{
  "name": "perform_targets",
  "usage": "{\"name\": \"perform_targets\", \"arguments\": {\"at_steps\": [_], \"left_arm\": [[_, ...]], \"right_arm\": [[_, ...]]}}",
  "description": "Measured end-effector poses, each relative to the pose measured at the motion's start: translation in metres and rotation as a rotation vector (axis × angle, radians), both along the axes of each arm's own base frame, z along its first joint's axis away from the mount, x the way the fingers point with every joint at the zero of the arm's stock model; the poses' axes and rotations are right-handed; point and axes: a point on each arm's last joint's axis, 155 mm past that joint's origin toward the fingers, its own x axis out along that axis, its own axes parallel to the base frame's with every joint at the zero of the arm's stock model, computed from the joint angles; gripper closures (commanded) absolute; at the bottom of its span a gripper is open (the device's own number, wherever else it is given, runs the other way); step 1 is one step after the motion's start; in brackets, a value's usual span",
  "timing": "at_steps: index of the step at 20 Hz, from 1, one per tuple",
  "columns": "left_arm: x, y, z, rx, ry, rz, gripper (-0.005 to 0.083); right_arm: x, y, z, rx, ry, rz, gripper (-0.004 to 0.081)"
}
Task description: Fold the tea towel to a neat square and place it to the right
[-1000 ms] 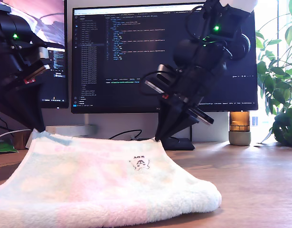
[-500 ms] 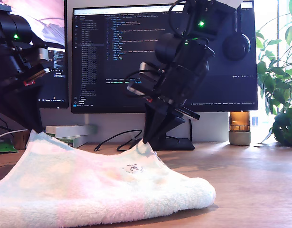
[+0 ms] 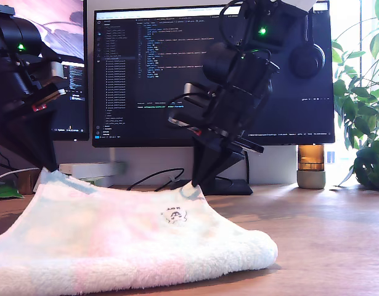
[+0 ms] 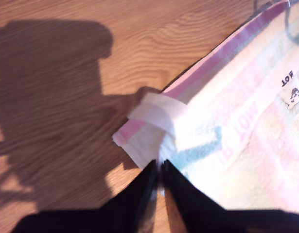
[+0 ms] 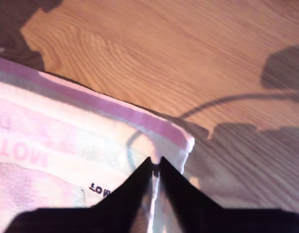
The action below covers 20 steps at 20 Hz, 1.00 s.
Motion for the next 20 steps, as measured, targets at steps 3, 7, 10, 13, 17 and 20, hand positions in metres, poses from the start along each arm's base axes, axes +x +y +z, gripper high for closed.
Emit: {"name": "perform_targets", "arguments": {"at_steps": [3, 7, 10, 13, 17, 20], "left_arm": [[0.001, 0.001, 0.0, 0.005, -0.002, 0.002, 0.0564], [0.002, 0.003, -0.001, 0.014, -0.005, 0.008, 0.0615], [0.004, 0.005, 0.0, 0.019, -0.02, -0.004, 0.0796], [0.004, 0.005, 0.0, 0.023, -0.027, -0.017, 0.0794], [0.004, 0.005, 0.003, 0.031, -0.047, -0.046, 0.0794], [0.009, 0.004, 0.031, 0.023, -0.15, -0.061, 0.0794]], "right_arm": [[-0.002, 0.006, 0.0, -0.007, -0.016, 0.01, 0.0556], [-0.005, 0.01, 0.0, -0.015, -0.021, 0.021, 0.056], [-0.006, 0.011, 0.0, -0.016, -0.022, 0.034, 0.0723], [-0.009, 0.007, -0.002, -0.037, -0.024, 0.069, 0.0781], [-0.014, 0.002, -0.006, -0.079, -0.03, 0.129, 0.078], [-0.011, -0.002, 0.0, -0.099, -0.067, 0.142, 0.078]]}}
